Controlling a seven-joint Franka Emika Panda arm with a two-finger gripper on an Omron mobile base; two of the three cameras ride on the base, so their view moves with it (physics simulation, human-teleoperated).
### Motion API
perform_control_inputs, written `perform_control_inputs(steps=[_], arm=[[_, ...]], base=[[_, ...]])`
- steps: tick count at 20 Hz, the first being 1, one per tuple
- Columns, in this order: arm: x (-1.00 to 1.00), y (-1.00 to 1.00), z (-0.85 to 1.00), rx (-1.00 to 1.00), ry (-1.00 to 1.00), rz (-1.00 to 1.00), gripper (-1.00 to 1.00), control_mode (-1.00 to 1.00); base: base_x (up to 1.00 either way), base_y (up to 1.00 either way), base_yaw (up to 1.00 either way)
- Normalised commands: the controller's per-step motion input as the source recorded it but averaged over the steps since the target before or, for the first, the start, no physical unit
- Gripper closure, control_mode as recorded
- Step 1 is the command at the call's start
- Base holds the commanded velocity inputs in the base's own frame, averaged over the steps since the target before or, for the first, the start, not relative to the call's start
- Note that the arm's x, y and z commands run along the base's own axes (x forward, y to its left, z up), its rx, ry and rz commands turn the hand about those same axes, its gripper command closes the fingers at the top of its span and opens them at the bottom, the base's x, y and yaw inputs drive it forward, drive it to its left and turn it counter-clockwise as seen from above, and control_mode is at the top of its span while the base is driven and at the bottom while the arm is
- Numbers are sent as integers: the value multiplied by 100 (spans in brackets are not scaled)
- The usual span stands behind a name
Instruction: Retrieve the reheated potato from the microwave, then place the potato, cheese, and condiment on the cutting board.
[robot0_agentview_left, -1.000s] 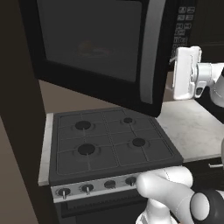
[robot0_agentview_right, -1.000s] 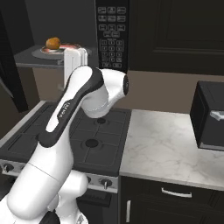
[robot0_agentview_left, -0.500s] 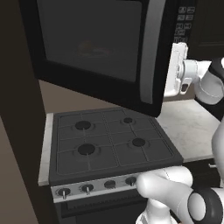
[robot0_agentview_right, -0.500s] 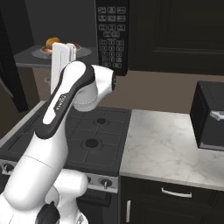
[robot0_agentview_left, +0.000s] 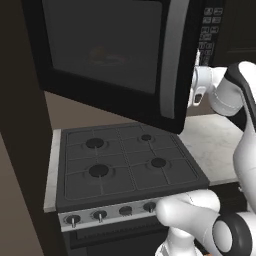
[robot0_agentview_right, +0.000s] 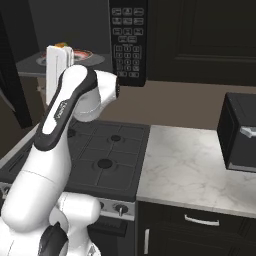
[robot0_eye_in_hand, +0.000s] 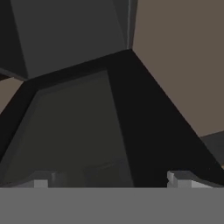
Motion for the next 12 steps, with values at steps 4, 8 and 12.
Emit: perform_control_inputs(steps=[4, 8, 12], arm=[[-10, 35, 18, 1, 0, 6, -100, -100], [-30, 45, 21, 0, 0, 5, -100, -100], [-42, 51, 17, 0, -3, 5, -100, -100]], base=[[0, 0, 0], [0, 0, 0], [0, 0, 0]])
